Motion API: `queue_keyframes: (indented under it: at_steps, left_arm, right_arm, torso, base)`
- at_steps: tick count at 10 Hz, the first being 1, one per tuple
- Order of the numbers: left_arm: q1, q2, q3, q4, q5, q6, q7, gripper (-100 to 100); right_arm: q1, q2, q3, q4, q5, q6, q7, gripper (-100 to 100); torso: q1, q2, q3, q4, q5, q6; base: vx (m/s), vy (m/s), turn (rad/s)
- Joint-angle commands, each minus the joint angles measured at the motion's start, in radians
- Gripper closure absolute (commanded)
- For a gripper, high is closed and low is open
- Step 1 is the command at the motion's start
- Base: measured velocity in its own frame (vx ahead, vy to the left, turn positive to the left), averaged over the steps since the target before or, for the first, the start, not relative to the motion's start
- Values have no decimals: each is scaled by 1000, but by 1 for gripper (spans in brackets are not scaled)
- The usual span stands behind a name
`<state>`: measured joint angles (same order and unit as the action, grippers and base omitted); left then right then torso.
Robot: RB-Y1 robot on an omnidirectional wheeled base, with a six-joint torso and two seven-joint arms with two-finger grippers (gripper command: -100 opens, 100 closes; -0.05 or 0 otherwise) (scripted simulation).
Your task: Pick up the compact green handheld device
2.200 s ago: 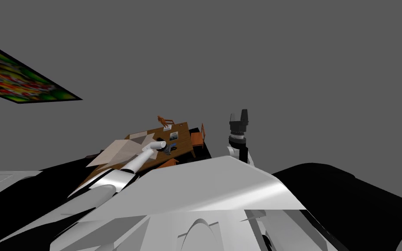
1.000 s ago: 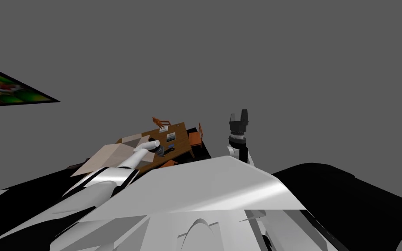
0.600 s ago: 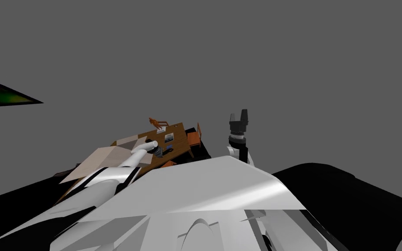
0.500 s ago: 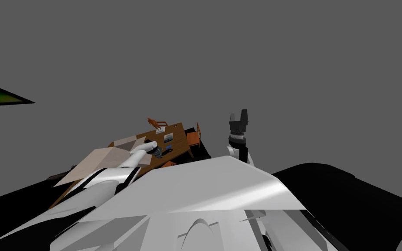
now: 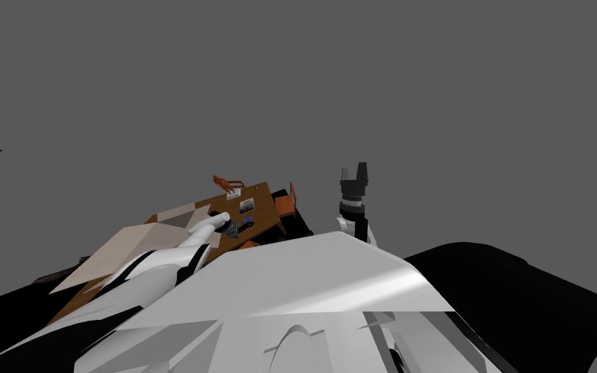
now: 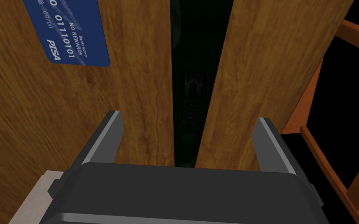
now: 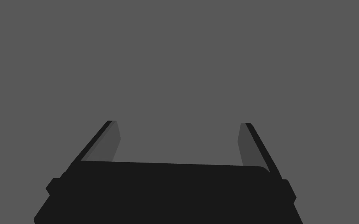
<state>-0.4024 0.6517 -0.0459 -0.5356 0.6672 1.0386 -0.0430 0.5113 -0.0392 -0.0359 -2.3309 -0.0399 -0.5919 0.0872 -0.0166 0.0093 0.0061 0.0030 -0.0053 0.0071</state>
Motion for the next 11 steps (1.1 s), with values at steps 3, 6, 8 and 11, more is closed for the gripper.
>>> queue_keyframes:
  at_steps: [3, 6, 8, 11]
  left_arm:
    - [-5, -23, 107, 100, -57, -21, -70, -100]
    - [-8, -19, 126, 96, -54, -25, -74, -100]
    - [-5, -20, 127, 91, -55, -22, -71, 100]
    - [-6, -20, 126, 91, -55, -21, -72, 100]
  right_arm:
    - [-1, -1, 2, 0, 1, 0, -1, 0]
    - [-2, -2, 6, 1, 2, 1, -2, 0]
    - [-2, -2, 7, 1, 2, 1, -2, 0]
    - [-2, -2, 7, 1, 2, 1, -2, 0]
  torso:
    - [-4, 2, 1, 1, -1, 2]
    - [-8, 3, 0, -4, 4, 6]
    - [-8, 2, -1, -4, 4, 6]
    - [-8, 2, -1, -4, 4, 5]
  base:
    - [-23, -9, -105]
    - [-7, -3, -32]
    - [0, 0, 0]
    - [0, 0, 0]
